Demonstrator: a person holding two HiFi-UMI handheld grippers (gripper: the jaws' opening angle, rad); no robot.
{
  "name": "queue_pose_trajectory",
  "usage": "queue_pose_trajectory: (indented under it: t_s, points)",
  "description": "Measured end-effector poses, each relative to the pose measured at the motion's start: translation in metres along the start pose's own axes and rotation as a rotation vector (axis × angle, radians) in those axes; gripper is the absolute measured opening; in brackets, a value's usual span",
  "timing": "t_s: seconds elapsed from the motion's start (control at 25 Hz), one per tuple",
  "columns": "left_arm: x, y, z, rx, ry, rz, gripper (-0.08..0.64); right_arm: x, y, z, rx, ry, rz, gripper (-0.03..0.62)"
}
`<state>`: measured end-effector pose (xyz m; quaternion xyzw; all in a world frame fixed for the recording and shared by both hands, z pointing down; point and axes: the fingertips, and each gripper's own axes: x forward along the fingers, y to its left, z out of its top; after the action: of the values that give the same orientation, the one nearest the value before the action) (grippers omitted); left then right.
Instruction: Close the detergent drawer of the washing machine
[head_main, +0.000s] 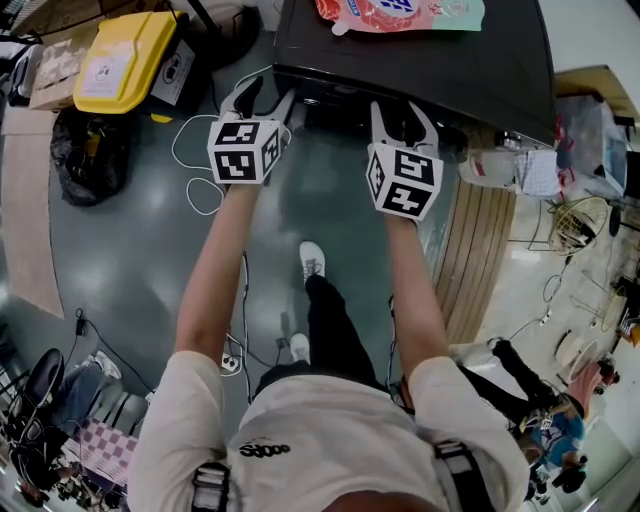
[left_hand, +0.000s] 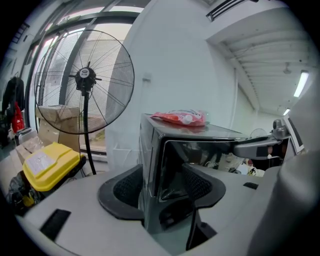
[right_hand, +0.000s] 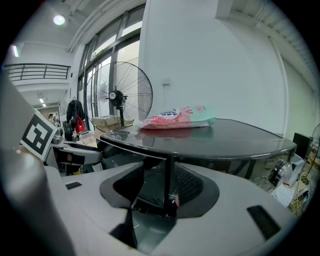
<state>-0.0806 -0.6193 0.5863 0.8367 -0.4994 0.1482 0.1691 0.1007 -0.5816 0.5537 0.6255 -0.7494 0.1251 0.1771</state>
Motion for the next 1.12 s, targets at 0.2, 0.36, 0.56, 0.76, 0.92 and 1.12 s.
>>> queue_pose_trajectory:
  t_s: [0.2, 0.36, 0.56, 0.76, 0.92, 1.12]
  points:
    - [0.001, 0.0, -0.001, -0.011, -0.009, 0.002, 0.238, 0.0, 0.0, 0.0, -0.006, 0.0, -0.003, 0.184]
    - [0.002, 0.0, 0.0, 0.01, 0.005, -0.006, 0.238, 0.001, -0.001, 0.0, -0.007, -0.008, -0.003, 0.184]
    - [0.002, 0.0, 0.0, -0.002, -0.002, 0.0, 0.238, 0.0, -0.001, 0.0, -0.009, -0.01, -0.011, 0.183]
    - [0.003, 0.001, 0.001, -0.001, 0.013, 0.01, 0.24, 0.0, -0.001, 0.0, -0.013, -0.013, -0.012, 0.181]
    - [0.003, 0.002, 0.001, -0.007, 0.016, 0.013, 0.24, 0.001, -0.001, 0.0, -0.01, -0.015, -0.023, 0.179]
    - [0.013, 0.003, 0.004, -0.023, 0.016, 0.026, 0.229, 0.002, -0.008, 0.0, -0.001, -0.015, -0.073, 0.129]
